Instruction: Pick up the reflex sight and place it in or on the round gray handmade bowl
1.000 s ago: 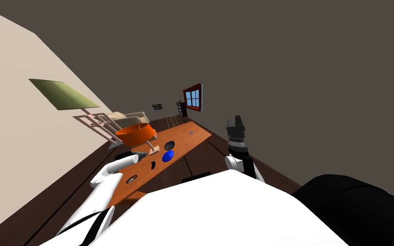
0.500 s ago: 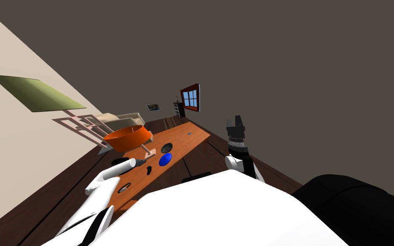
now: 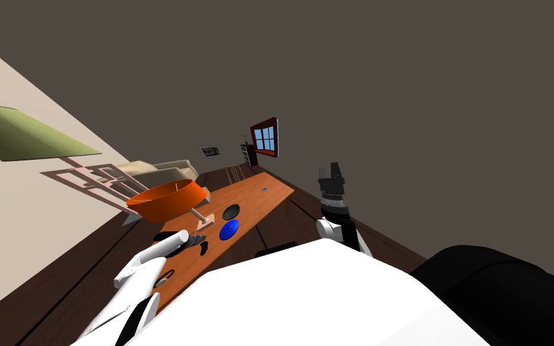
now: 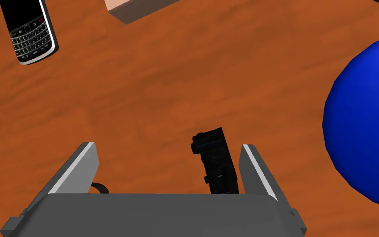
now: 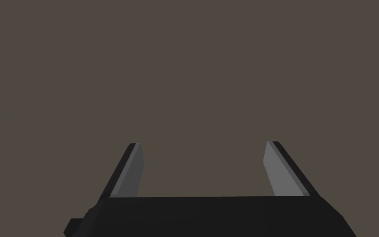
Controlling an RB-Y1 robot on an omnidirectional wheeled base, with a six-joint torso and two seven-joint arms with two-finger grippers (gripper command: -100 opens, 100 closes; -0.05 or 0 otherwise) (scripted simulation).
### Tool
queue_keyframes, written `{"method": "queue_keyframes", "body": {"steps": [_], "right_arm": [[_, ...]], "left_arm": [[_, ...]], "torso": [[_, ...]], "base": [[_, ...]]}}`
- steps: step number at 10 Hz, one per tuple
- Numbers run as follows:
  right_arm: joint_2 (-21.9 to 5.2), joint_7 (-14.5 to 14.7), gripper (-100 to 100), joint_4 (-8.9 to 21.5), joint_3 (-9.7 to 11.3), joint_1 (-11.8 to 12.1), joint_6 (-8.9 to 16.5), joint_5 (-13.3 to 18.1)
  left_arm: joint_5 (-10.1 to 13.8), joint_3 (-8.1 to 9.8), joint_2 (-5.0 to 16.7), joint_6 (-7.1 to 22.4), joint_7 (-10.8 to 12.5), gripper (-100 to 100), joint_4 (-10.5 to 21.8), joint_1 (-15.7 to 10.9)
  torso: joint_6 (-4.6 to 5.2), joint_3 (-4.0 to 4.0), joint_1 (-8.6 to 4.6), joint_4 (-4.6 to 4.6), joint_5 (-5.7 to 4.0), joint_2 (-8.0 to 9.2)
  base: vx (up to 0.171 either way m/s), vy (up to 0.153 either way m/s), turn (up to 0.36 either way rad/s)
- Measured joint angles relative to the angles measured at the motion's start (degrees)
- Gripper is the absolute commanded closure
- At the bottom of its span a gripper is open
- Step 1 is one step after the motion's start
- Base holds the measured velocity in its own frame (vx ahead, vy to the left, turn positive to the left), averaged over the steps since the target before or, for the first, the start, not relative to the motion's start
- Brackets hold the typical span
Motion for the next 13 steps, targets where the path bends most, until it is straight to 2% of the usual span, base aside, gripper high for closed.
{"method": "queue_keyframes", "body": {"steps": [2,3,4,5,6,9,10,11,13], "right_arm": [[0.0,0.0,0,0.0,0.0,0.0,0.0,0.0],[0.0,0.0,0,0.0,0.0,0.0,0.0,0.0],[0.0,0.0,0,0.0,0.0,0.0,0.0,0.0],[0.0,0.0,0,0.0,0.0,0.0,0.0,0.0],[0.0,0.0,0,0.0,0.0,0.0,0.0,0.0],[0.0,0.0,0,0.0,0.0,0.0,0.0,0.0],[0.0,0.0,0,0.0,0.0,0.0,0.0,0.0],[0.0,0.0,0,0.0,0.0,0.0,0.0,0.0],[0.0,0.0,0,0.0,0.0,0.0,0.0,0.0]], "left_arm": [[0.43,0.66,0.32,2.18,1.66,-100,2.55,-0.97],[1.08,1.02,0.43,1.3,1.93,-100,8.71,-2.72],[1.51,1.36,0.47,0.92,2.0,-100,10.78,-2.83],[1.35,1.64,0.02,2.9,3.0,-100,8.1,-0.88],[1.45,1.77,-0.01,3.8,3.33,-100,6.7,-0.47],[2.24,3.25,-0.81,6.96,6.49,-100,8.66,0.49],[2.25,3.29,-0.82,7.24,6.72,0,8.73,0.5],[2.25,3.28,-0.82,7.21,6.7,-100,8.72,0.5],[1.9,3.23,-1.98,6.28,6.65,-100,8.28,1.3]], "torso": [[0.02,0.01,-0.08,0.01,-0.03,0.01],[0.01,-0.01,-0.02,0.0,-0.01,-0.02],[-0.01,0.01,-0.01,0.01,-0.02,0.01],[-0.02,0.05,-0.03,0.02,-0.02,0.09],[0.0,0.09,-0.06,0.04,-0.04,0.14],[0.0,0.0,0.01,0.01,-0.02,-0.01],[0.0,0.04,-0.02,0.02,-0.02,0.06],[0.0,0.07,-0.05,0.04,-0.03,0.12],[0.0,0.02,0.02,0.02,-0.02,0.03]], "base": [[0.043,0.001,-0.073],[0.039,0.014,-0.025],[0.02,0.006,0.004],[0.002,0.0,0.01],[0.031,0.006,-0.086],[0.041,0.014,-0.028],[0.0,0.0,0.0],[0.034,0.022,0.05],[0.04,0.025,0.02]]}}
